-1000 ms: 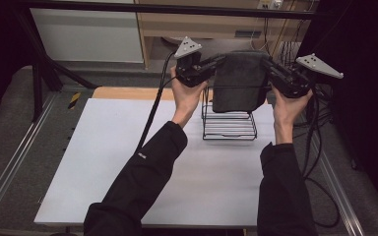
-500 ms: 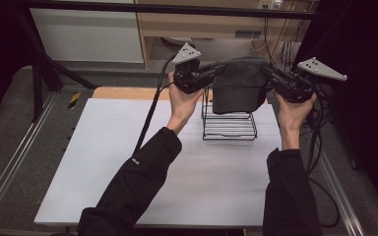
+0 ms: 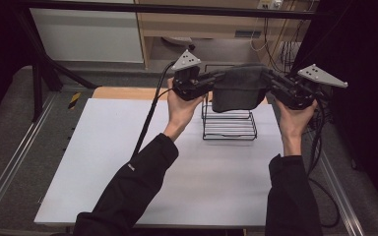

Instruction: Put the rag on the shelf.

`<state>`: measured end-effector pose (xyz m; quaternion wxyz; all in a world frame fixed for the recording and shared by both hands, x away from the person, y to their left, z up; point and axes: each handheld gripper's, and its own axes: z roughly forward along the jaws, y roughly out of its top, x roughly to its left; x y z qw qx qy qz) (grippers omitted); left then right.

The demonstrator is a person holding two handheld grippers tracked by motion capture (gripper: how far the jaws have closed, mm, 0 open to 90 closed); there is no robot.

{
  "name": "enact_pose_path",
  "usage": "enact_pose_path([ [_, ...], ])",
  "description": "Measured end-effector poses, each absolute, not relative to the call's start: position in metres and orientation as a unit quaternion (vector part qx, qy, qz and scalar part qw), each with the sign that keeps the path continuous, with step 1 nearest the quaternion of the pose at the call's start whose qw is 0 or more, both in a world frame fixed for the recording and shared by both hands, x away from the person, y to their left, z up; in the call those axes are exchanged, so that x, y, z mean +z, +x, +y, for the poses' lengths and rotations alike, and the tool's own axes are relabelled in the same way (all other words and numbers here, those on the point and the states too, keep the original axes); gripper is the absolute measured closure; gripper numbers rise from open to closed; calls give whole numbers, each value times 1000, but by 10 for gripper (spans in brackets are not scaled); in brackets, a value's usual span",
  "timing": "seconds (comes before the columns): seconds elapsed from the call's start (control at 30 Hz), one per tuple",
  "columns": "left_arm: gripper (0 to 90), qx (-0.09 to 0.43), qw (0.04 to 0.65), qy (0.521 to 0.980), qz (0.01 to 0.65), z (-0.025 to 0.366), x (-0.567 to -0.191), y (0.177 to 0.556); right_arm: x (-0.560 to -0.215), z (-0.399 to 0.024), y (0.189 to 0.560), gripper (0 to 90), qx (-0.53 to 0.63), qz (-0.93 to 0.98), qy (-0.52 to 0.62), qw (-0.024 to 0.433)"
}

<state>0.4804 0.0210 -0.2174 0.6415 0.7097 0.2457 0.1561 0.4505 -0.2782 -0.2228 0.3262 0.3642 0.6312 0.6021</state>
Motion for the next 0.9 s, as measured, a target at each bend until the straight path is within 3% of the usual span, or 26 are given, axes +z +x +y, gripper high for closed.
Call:
enact_pose_path([
  [0.5, 786, 145, 626, 726, 245, 22, -232, 467, -228, -283, 440, 726, 591, 655, 363, 300],
  [0.9, 792, 146, 617, 733, 247, 20, -243, 463, -217, -283, 426, 496, 597, 655, 356, 296],
])
